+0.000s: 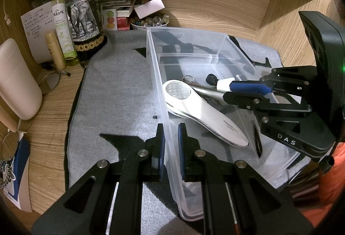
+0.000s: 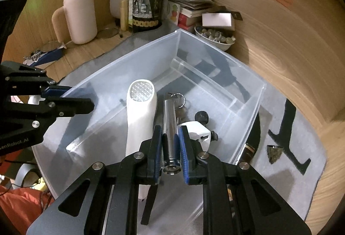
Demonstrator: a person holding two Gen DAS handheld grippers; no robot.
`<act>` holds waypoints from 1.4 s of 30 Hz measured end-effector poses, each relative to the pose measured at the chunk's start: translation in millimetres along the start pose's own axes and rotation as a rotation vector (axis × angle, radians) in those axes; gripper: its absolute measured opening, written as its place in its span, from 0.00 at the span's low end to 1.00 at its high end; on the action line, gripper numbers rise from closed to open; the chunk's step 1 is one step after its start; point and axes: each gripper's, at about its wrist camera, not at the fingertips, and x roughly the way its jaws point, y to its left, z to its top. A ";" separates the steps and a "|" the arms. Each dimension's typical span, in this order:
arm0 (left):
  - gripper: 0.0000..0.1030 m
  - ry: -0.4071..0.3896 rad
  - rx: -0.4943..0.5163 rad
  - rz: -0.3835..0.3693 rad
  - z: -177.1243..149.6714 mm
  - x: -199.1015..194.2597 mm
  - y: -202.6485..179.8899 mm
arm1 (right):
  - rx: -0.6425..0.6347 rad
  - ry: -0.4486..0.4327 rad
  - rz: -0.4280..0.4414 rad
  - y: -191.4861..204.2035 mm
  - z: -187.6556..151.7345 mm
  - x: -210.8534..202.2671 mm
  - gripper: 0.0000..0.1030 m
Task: Organize rigid objects
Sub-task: 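Carry the flashlight into the clear box and open the right gripper, then grasp the bronze metal ring on the rug with the right gripper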
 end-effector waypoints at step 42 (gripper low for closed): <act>0.10 0.003 0.000 0.013 -2.9 -0.8 -1.8 | 0.373 -0.048 -0.211 -151.8 -36.6 -16.2 0.61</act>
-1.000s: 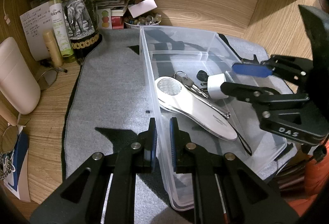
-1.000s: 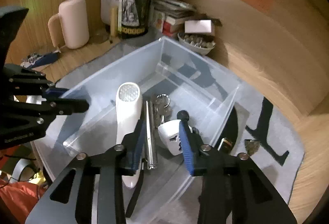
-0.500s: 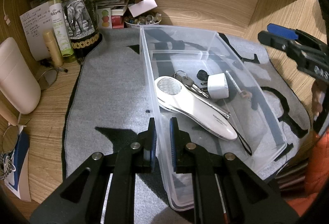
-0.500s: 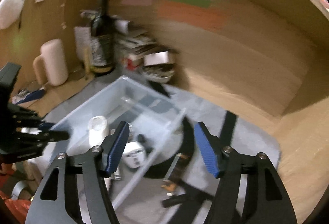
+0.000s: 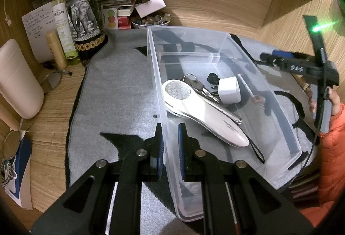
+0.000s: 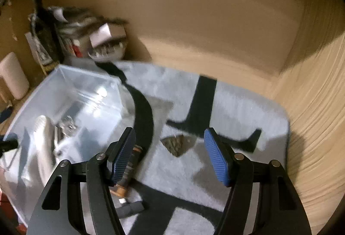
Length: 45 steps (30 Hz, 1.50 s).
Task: Organize rigid objects
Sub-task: 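Grasp the bronze metal ring on the rug with the right gripper, then carry the bronze ring into the box and open the right gripper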
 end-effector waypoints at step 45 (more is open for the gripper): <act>0.10 -0.009 -0.011 0.004 0.0 -0.2 -0.4 | -0.184 -0.233 0.120 72.8 19.8 -76.8 0.30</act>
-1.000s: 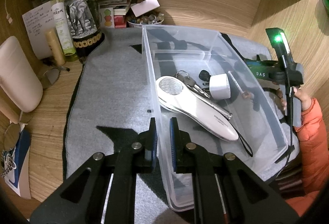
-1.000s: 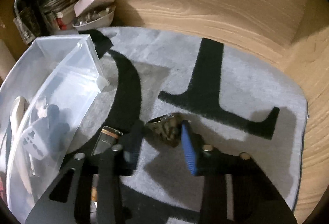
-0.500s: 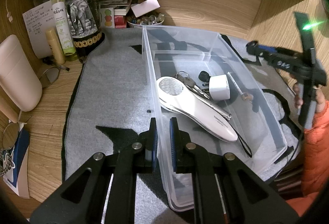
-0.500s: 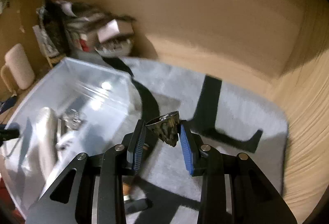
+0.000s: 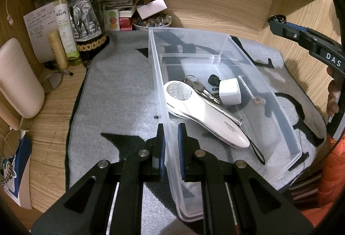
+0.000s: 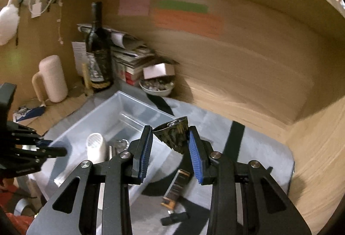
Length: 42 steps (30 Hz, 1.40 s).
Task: Organize rigid objects
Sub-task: 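Carry the bronze ring into the box and open the right gripper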
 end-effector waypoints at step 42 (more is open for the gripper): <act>0.10 -0.008 0.008 -0.015 -1.0 -0.2 -0.3 | -0.083 0.153 0.128 55.7 -5.1 36.6 0.48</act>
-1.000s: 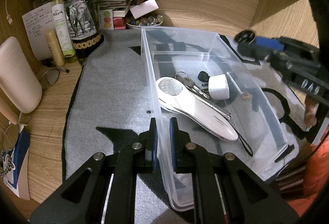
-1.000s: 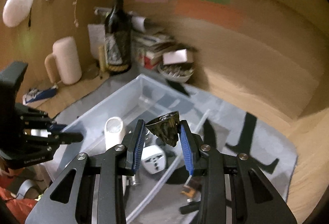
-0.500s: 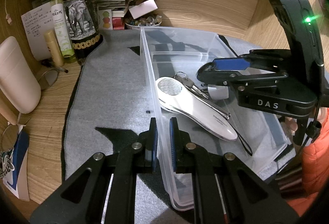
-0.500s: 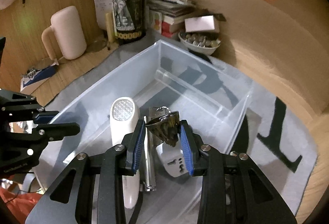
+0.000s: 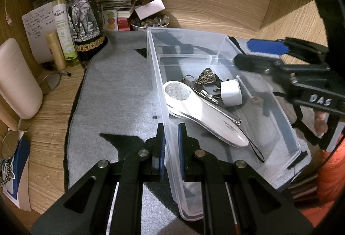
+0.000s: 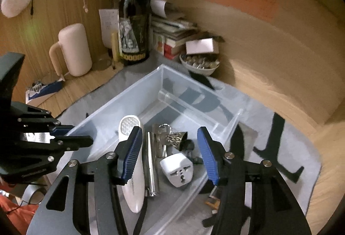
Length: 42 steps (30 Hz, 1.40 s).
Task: Organize rigid objects
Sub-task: 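Carry the bronze ring into the box and open the right gripper, then grasp the black USB adapter on the rug with the right gripper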
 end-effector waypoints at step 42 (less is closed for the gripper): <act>0.10 0.004 0.003 0.014 -1.4 -0.3 -0.8 | 0.239 0.184 -0.102 -68.3 -119.9 15.9 0.57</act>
